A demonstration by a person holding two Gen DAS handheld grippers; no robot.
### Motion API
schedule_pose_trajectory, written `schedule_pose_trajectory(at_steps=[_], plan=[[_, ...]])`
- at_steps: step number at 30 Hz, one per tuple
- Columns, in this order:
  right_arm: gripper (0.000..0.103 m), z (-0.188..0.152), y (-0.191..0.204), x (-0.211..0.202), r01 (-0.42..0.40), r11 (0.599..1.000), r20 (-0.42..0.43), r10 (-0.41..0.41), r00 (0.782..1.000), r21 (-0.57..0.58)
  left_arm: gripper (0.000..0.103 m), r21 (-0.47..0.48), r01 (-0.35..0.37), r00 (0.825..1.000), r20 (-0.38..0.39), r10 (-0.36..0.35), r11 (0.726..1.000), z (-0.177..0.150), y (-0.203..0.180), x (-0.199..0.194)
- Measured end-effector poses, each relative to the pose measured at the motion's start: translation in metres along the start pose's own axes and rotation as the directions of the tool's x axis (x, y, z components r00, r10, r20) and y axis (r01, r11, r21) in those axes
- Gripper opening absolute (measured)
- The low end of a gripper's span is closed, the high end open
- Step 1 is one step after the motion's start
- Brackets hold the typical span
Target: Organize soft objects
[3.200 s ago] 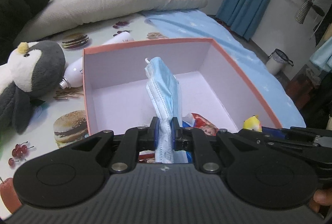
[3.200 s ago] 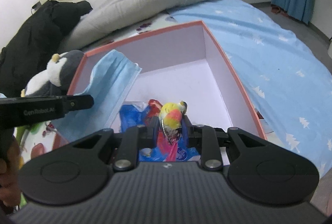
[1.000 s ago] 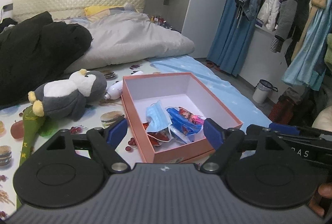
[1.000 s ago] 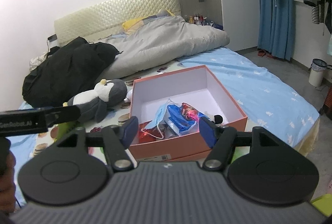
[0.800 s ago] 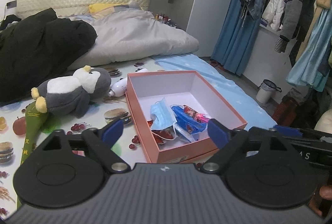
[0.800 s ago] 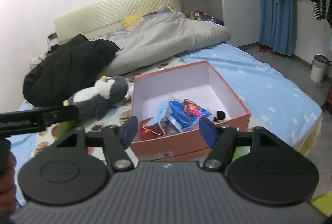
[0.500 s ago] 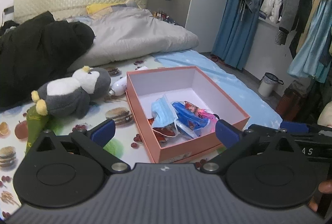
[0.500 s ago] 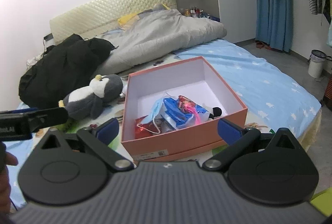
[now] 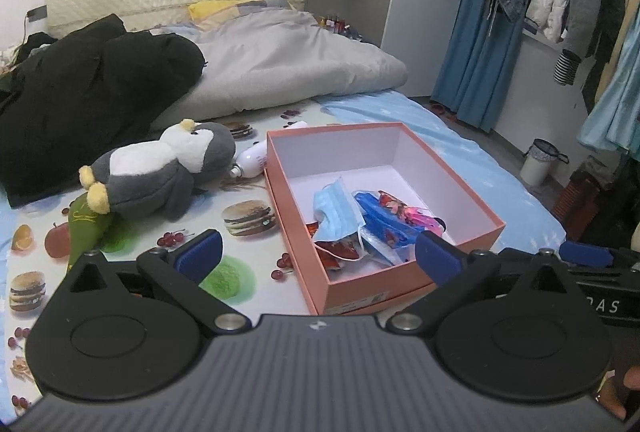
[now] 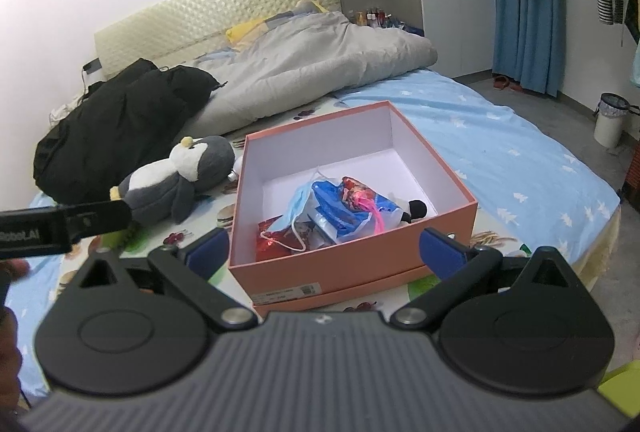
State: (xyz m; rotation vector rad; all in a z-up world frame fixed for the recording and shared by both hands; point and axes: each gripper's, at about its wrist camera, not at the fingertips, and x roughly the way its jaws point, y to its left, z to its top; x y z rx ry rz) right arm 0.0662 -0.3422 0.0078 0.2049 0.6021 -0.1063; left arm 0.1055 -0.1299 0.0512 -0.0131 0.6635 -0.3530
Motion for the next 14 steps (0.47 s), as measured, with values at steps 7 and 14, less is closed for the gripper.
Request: schedule_pose_trajectory(at_steps=[7, 14], plan=[[0.103, 0.0017, 0.0009, 0.0014, -0.003, 1.000, 0.016, 0.003, 1.000, -0.004, 0.103, -0.020, -0.008, 1.000, -0.004, 0.008, 1.000, -0.0015, 0.0051, 0.0037], [0.103, 0.0007, -0.0004, 0.0043, -0.003, 1.000, 0.010, 0.003, 1.000, 0.000, 0.103, -0.019, -0.014, 1.000, -0.008, 0.014, 1.000, -0.0029, 0.0049, 0.0066]])
